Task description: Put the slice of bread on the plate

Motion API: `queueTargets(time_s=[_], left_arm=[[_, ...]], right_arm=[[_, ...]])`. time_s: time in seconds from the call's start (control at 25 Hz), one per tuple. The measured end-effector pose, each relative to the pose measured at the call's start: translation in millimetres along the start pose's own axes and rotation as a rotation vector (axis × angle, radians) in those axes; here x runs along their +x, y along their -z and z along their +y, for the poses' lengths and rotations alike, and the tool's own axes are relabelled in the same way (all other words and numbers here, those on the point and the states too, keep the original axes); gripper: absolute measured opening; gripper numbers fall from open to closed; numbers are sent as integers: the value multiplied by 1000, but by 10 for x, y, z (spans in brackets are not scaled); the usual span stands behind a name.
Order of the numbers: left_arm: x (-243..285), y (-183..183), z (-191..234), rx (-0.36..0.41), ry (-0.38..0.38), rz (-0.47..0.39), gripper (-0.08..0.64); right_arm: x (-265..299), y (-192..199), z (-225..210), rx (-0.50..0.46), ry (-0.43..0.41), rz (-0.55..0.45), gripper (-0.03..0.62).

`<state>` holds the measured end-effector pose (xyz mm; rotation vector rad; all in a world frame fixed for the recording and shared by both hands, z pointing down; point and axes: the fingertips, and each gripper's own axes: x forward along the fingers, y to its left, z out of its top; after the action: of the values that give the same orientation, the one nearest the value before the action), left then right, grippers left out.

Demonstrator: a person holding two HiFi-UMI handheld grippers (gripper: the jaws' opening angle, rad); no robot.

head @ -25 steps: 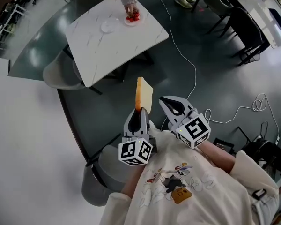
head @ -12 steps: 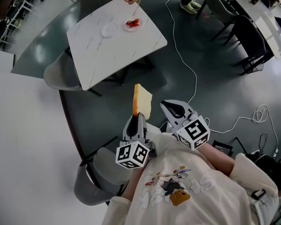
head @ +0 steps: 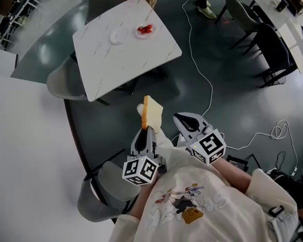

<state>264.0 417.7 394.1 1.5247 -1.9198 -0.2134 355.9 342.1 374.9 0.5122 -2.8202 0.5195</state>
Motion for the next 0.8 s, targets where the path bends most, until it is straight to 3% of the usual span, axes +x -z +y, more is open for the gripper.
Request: queueTargets(time_s=[0.36,0.8], left_arm=[[595,-410,416,-23,27,28,91],[1385,-1503,1131,-24,93,37,91]], right_arm=[[709,-194,-267,14,55,16,-5],[2032,-795,-367,28,121,14,-5]])
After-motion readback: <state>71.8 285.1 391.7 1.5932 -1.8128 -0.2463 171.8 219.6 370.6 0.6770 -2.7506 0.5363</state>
